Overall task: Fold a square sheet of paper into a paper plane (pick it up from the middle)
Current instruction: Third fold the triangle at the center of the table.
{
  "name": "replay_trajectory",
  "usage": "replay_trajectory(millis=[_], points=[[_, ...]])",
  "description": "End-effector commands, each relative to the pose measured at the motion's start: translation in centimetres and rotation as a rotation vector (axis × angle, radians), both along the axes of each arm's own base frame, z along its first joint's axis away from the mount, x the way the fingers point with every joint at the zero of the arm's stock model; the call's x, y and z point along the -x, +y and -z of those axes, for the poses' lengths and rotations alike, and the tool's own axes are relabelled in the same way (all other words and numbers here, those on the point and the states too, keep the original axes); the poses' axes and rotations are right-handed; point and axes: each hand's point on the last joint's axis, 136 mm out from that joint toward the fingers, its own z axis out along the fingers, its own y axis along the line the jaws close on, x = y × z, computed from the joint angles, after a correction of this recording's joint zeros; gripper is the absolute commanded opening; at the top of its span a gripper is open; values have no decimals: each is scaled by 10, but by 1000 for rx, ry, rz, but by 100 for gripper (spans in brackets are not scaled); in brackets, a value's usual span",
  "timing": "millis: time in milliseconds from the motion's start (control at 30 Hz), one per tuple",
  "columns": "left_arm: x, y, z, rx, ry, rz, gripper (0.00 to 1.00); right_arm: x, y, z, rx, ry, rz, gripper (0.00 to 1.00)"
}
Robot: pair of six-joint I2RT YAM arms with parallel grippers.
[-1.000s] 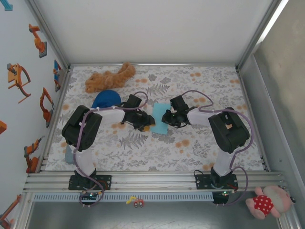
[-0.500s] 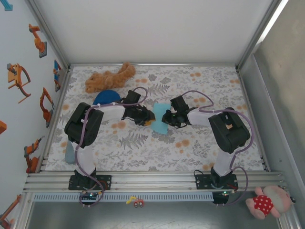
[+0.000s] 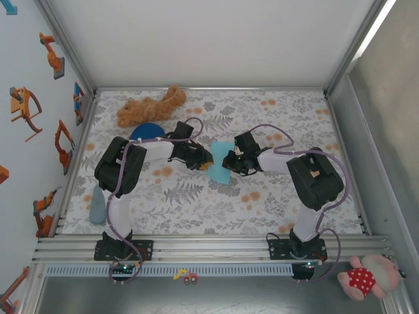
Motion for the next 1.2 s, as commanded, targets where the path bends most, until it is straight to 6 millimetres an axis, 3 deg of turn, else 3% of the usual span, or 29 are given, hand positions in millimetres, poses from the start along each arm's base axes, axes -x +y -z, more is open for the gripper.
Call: replay_trajectory(millis=[0,133,233,367,500,633,767,1033,1167], points=[[-3,-2,-1,11,-1,26,20,15,-12,14,42,57,12,18],[-4,-2,0,10,6,22,9,11,-7,2,23,-6,-36,20],[-4,-1,-1,11,9,16,1,2,-4,-21,24,-98,-81,25],[-3,0,-5,12,26,-7,0,-5,-7,-54,65,-246,-145,37],[-4,-1,-13,22,39,-35,0,5,-9,-69,181,-359,-264,44],[-5,-2,-19,28,62,-57,0,24,1,-74,315,-460,-422,46],[-5,0,-19,21,80,-73,0,43,24,-73,337,-518,-536,47],[-6,1,-18,19,92,-83,0,56,54,-52,419,-551,-681,53],[-6,2,-18,21,96,-86,0,57,57,-40,468,-550,-712,56]])
